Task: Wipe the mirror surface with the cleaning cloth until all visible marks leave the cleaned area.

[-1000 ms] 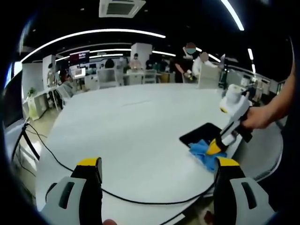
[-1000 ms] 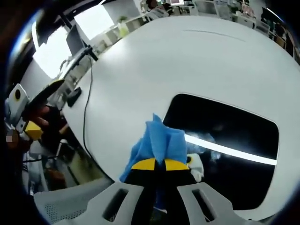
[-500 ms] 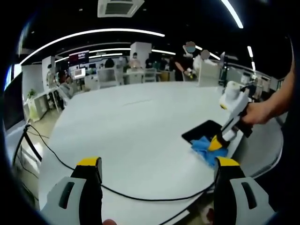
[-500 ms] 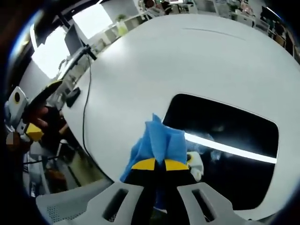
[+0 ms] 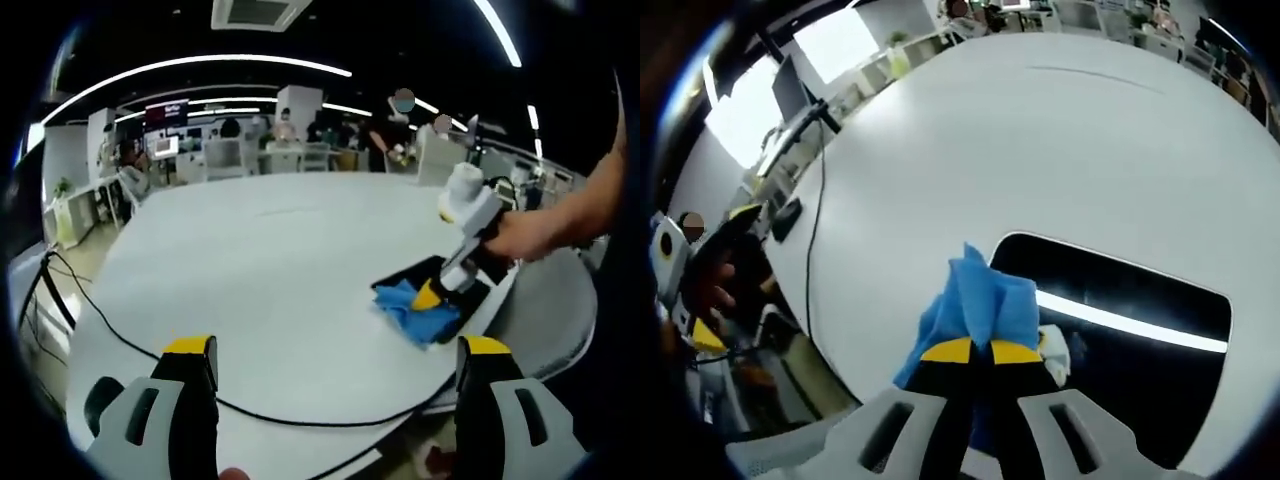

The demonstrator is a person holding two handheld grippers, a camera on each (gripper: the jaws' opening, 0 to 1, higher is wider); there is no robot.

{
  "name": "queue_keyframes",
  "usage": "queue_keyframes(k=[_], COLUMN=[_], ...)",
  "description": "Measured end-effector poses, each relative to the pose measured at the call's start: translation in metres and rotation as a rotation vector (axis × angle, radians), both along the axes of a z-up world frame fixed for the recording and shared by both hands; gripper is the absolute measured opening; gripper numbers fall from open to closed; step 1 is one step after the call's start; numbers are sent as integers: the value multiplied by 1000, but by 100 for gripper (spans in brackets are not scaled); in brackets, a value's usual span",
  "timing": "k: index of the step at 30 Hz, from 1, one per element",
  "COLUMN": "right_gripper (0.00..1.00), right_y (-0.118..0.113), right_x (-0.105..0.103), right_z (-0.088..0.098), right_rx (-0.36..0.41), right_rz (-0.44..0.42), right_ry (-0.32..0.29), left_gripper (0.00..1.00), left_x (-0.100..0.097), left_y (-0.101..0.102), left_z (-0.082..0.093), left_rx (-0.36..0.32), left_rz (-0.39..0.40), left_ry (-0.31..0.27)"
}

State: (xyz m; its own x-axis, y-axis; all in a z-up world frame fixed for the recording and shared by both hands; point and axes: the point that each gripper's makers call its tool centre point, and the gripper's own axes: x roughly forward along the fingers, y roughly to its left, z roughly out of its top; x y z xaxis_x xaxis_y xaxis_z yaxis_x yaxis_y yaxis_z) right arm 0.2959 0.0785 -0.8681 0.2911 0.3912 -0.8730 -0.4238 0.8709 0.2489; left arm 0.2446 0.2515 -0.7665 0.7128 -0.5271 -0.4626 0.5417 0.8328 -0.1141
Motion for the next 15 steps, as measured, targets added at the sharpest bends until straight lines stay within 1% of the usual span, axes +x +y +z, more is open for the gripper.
queue_keyframes(k=[8,13,15], right_gripper=[0,0,0], right_y=[1,1,2], right_x=[27,38,42], right_z=[0,0,1], right_rx=[-6,-8,-15], right_rz=[-2,3,16], right_ry=[6,6,-3], left_gripper=[100,100,100], left_x=[-7,-7,-7], left_y=[-2,3,4], left_z=[-3,-2,0], left_rx=[-6,-4,-2], left_rz=[-5,6,11], left_ry=[13,15,12])
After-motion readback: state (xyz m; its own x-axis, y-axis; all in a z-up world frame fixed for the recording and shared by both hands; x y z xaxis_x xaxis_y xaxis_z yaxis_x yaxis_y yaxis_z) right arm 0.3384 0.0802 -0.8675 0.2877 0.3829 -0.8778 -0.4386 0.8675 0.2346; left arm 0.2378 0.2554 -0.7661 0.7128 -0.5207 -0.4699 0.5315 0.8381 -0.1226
